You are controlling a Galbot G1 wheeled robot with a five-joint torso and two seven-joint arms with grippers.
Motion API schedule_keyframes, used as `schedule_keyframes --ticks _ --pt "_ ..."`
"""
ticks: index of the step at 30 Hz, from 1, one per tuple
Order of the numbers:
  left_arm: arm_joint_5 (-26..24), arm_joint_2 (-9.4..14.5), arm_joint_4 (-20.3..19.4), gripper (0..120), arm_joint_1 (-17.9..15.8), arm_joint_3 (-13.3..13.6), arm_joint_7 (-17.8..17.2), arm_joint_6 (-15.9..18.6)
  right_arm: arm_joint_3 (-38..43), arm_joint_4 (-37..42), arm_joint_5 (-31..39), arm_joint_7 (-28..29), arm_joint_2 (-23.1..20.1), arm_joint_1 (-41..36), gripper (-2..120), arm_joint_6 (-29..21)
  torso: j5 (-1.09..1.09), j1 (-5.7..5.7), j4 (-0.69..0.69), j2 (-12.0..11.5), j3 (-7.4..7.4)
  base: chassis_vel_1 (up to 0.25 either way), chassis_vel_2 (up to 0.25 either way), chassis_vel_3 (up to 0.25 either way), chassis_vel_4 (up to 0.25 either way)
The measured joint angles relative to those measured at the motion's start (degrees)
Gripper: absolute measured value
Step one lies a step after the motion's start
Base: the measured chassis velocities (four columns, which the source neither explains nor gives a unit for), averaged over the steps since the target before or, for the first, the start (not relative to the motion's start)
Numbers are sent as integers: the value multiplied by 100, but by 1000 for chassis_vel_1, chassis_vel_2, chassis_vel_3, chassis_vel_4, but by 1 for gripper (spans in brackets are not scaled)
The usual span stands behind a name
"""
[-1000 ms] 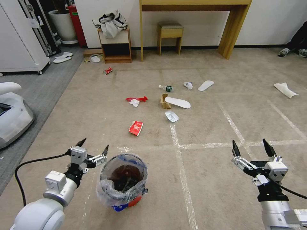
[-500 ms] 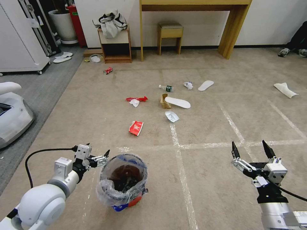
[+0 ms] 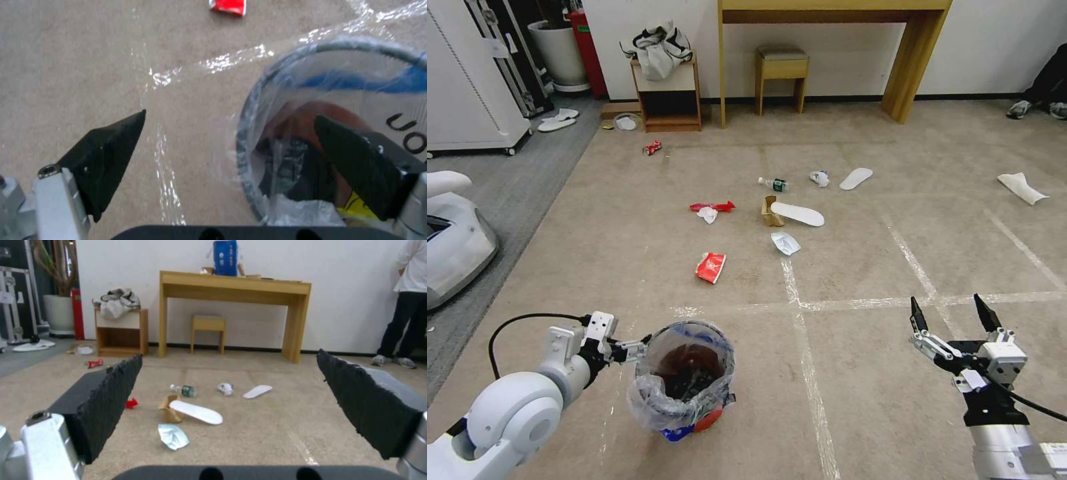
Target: Pick up the trash bin and place the garbage on the floor into it.
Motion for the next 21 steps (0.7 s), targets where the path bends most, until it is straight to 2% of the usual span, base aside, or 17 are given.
schedule_keyframes --ticks 6,9,12,15,21 --pt "-353 41 -46 100 -210 228 -125 129 1 -25 -4 1 25 -1 100 3 0 0 -1 0 -1 0 0 0 0" --pt "-582 50 -144 100 -413 493 -284 307 -5 -66 -13 3 62 13 100 3 1 0 0 0 0 0 0 0 0" --pt "-811 61 -178 100 -567 623 -441 413 -4 -81 -18 4 84 15 100 5 0 0 -1 0 0 0 0 0 0" --pt "-1080 70 -195 100 -744 696 -586 521 -10 -103 -27 4 106 27 100 10 0 0 -3 0 0 0 0 0 0" --pt "-1387 118 -103 100 -776 670 -777 577 -76 -176 -43 2 106 76 100 -5 1 0 0 0 0 0 0 0 0"
